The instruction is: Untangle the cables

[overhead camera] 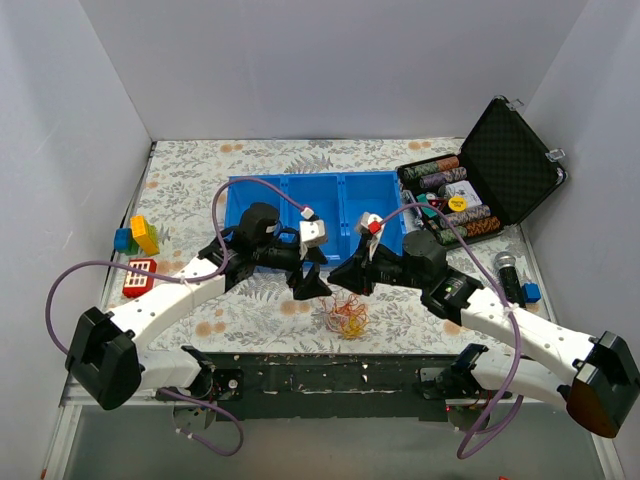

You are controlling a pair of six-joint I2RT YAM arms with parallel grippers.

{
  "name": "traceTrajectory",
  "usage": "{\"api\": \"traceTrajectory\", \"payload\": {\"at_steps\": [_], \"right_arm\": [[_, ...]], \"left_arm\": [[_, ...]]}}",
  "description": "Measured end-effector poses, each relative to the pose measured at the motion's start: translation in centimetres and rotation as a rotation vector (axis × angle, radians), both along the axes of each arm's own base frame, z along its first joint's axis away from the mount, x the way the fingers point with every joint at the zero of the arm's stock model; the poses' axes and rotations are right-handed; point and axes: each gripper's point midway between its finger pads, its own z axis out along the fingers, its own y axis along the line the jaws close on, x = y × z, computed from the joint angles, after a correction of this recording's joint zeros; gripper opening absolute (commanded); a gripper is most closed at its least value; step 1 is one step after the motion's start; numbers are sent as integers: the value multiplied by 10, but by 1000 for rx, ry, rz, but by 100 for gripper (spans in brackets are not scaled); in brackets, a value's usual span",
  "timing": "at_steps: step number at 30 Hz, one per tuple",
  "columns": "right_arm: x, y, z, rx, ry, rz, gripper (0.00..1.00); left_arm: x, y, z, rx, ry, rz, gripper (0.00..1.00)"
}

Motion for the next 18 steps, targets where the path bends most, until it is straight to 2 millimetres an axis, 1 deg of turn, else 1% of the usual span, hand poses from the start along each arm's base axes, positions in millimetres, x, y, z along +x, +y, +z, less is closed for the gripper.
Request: {"api": "traceTrajectory", "payload": {"at_steps": [2,4,7,8,10,12,14,15,18], "right_arm": [[0,0,1,1,-1,0,21],[0,-1,4,5,-6,-1,20],[1,-1,18,21,-28,-7,19],[1,-2,26,34,-41,-9,19],[2,-2,38,52,-63,-15,19],[2,-3,49,69,-83,-17,19],[1,-4,56,80,-95,-17,18],[1,-4,58,83,-98,-17,18],[1,-4,60,83,-98,-18,18]], "left_arm": [[-1,-1,-3,-3,2,-2,86],[-4,0,-9,6,12,-4,91],[-8,5,-27,39,21,-4,91],[-11,7,-36,56,24,-1,91],[-13,12,-50,85,34,11,87],[-14,15,-61,110,46,30,78],[-10,14,-65,111,52,49,66],[-8,13,-65,107,51,57,63],[1,5,-60,76,55,90,63]]}}
